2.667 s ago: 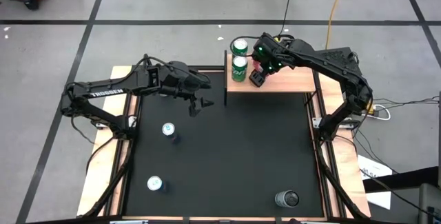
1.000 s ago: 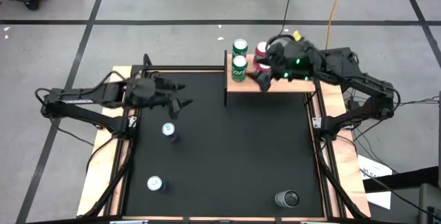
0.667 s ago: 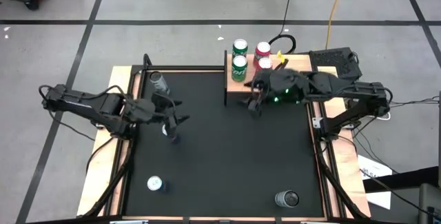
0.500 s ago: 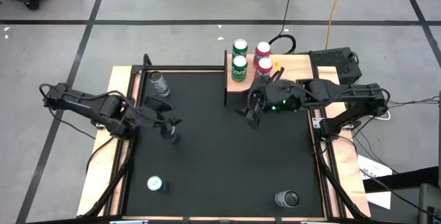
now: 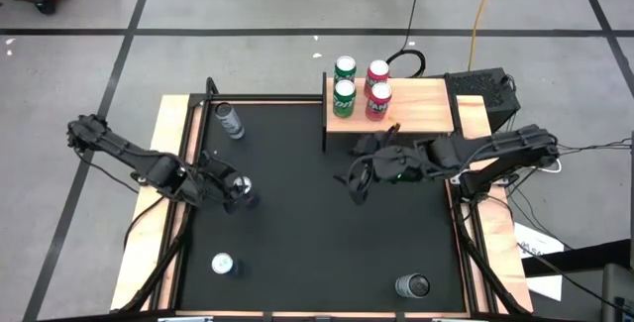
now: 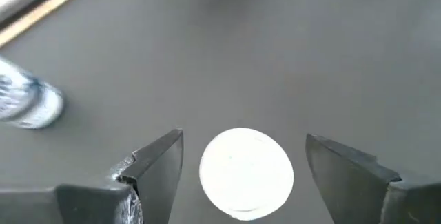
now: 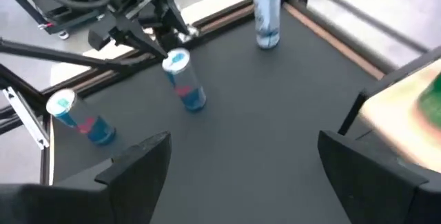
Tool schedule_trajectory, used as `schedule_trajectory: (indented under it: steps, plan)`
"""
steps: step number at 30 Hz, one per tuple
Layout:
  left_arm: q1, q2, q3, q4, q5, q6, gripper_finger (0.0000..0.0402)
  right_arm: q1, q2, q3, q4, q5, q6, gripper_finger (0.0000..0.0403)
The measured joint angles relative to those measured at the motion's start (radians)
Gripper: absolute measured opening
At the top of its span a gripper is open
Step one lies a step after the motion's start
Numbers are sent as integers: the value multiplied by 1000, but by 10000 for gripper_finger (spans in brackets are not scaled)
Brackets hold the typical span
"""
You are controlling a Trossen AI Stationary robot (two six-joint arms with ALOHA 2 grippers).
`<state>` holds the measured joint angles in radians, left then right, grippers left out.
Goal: Place canned beverage on shelf
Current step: Put the top blue soda can on the shelf
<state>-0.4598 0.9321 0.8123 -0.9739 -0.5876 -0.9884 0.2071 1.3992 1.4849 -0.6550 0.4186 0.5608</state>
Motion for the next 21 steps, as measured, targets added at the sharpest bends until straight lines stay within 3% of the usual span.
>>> schedule_trajectory:
  steps: [7, 16, 21]
  plan:
    - [-51, -13, -70, 52, 7, 25, 297, 19, 0, -131, 169, -38, 71, 352]
    - [-66, -13, -201, 124, 21, 26, 297, 13, -1, -138, 203, -55, 75, 352]
    - [-66, -13, -253, 266, 18, 81, 297, 13, -1, -138, 255, -57, 75, 352]
